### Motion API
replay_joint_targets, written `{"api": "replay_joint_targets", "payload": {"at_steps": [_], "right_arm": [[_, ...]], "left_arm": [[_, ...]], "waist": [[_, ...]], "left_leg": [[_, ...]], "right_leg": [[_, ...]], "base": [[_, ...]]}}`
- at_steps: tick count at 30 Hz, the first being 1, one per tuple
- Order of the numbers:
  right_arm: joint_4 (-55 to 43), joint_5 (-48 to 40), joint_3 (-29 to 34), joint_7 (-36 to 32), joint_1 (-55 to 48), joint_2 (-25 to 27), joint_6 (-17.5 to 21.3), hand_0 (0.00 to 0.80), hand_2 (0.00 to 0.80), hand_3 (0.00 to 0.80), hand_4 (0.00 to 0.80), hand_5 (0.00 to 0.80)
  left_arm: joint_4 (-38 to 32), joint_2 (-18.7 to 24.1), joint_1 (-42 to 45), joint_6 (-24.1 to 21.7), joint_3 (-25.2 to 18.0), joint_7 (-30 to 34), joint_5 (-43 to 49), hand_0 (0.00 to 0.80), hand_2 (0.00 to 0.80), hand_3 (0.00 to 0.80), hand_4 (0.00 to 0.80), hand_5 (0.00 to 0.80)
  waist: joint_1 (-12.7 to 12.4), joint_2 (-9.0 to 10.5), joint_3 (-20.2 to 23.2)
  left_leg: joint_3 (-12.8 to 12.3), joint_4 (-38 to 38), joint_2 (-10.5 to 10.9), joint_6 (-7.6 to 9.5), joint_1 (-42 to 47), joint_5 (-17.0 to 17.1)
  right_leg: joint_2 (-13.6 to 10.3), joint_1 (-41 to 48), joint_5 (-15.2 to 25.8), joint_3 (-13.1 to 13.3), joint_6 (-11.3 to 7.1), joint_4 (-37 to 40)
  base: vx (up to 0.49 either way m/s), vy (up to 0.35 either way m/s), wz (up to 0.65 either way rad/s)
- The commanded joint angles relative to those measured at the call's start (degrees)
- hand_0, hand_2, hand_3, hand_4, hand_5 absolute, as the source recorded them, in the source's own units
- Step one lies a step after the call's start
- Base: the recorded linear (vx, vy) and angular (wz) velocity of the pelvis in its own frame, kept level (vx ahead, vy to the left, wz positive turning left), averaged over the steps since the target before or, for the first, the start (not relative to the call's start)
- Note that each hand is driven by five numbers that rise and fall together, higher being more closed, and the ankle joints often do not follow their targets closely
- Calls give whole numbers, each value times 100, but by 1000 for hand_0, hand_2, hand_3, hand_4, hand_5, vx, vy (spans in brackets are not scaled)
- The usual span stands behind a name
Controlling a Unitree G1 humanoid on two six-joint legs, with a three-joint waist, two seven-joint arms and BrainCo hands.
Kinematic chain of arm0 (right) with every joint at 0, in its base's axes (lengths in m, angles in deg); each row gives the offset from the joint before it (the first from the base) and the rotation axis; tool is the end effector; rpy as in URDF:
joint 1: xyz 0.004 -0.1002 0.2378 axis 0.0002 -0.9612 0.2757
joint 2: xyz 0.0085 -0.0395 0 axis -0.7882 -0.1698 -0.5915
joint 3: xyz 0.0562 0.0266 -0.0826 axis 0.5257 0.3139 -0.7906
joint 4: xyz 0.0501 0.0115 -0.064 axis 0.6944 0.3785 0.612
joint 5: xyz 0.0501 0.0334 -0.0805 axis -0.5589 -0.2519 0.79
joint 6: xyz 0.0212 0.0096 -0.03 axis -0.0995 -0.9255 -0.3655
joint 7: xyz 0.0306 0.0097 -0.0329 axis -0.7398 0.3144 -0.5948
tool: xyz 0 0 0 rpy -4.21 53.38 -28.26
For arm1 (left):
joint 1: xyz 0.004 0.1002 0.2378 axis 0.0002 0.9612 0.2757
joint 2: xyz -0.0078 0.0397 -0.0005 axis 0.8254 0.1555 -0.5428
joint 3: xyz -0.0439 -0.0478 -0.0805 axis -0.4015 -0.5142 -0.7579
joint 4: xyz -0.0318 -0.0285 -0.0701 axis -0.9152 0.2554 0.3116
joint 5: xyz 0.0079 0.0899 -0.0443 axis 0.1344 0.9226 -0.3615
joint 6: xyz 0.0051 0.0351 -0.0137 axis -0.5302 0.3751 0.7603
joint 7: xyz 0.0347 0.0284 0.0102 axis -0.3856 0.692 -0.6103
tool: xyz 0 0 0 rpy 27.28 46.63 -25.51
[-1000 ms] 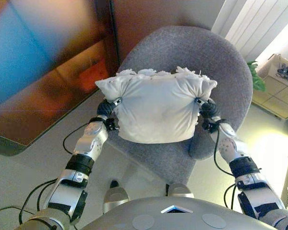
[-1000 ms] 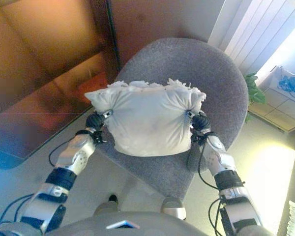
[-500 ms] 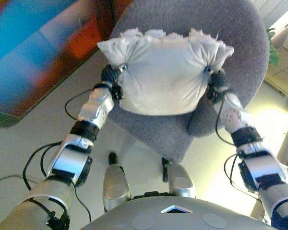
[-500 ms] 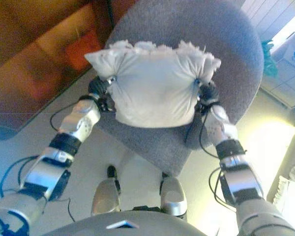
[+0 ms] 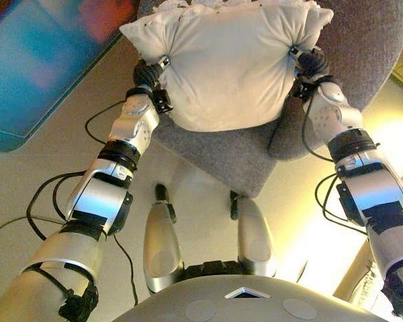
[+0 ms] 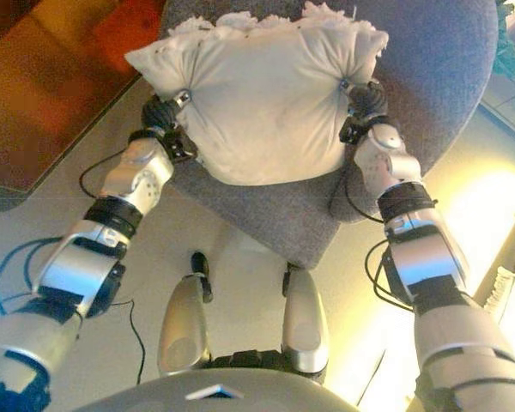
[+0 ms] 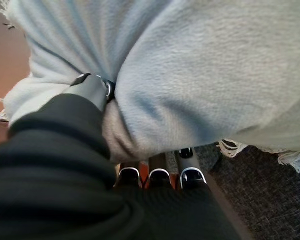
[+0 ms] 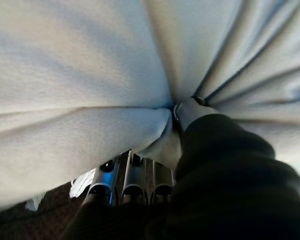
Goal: Pick up the cushion and take it to the sofa
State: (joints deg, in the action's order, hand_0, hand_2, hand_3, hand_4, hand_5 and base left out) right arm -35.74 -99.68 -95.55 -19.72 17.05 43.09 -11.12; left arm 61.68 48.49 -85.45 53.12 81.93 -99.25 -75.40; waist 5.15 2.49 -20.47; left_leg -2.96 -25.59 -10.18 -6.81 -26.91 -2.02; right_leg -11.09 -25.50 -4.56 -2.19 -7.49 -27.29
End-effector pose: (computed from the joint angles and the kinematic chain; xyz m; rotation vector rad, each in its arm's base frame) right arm 0.3553 -0.1981 0.1598 0.1993 0.0544 -0.1190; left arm 0.3488 0.1536 0.1338 -0.1175 0.0348 0.1031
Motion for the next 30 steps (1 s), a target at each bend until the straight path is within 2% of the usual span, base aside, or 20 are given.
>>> {"api": "replay_joint_targets", "payload": {"at_steps": [1, 8, 15, 18, 25, 30], "right_arm": [[38, -338, 95, -27, 853, -42, 299, 800, 800, 800, 800, 800], [362, -657, 274, 281, 1306, 7, 307, 800, 800, 800, 800, 800], [390, -456, 50, 319, 1779, 385, 331, 800, 800, 800, 800, 800], [468, -359, -109, 264, 1968, 402, 222, 800, 800, 800, 800, 800], [563, -127, -228, -87, 1822, 503, -18, 800, 800, 800, 800, 800], [677, -162, -140, -48, 1739, 530, -2, 800, 800, 800, 800, 800]], "left_arm": [[31, -168, -821, -341, 339, 122, -130, 800, 800, 800, 800, 800], [23, -329, -1113, -117, 472, 200, -452, 800, 800, 800, 800, 800], [-387, -461, -1260, -228, 586, 252, -847, 800, 800, 800, 800, 800], [-412, -484, -1286, -303, 582, 73, -761, 800, 800, 800, 800, 800], [-322, -149, -1140, -250, 534, -62, -905, 800, 800, 800, 800, 800], [-126, -118, -1098, -138, 606, -6, -880, 800, 800, 800, 800, 800]], "waist": [[-150, -11, 242], [-154, -58, 218], [-154, -64, 190], [-164, -33, 169], [-182, -20, 171], [-193, -21, 145]], "left_leg": [[483, -390, -349, -475, 88, -395], [508, -301, -385, -538, 82, -313], [569, -285, -393, -557, -62, -249], [592, -506, -399, -543, -150, -368], [546, -1442, -435, -403, -368, -914], [570, -1586, -427, -390, -421, -973]], "right_leg": [[-245, -6, 78, 70, -110, 87], [-241, 29, 13, 4, -122, 82], [-212, -94, -49, -24, -103, -21], [-199, -226, -116, 29, -80, -239], [-225, -536, -550, 117, -21, -1218], [-285, -585, -626, 89, -56, -1377]], "base": [[0, 0, 0], [4, -2, 0], [0, 0, 0], [-39, -4, -1], [18, 20, -12], [11, -20, 2]]}}
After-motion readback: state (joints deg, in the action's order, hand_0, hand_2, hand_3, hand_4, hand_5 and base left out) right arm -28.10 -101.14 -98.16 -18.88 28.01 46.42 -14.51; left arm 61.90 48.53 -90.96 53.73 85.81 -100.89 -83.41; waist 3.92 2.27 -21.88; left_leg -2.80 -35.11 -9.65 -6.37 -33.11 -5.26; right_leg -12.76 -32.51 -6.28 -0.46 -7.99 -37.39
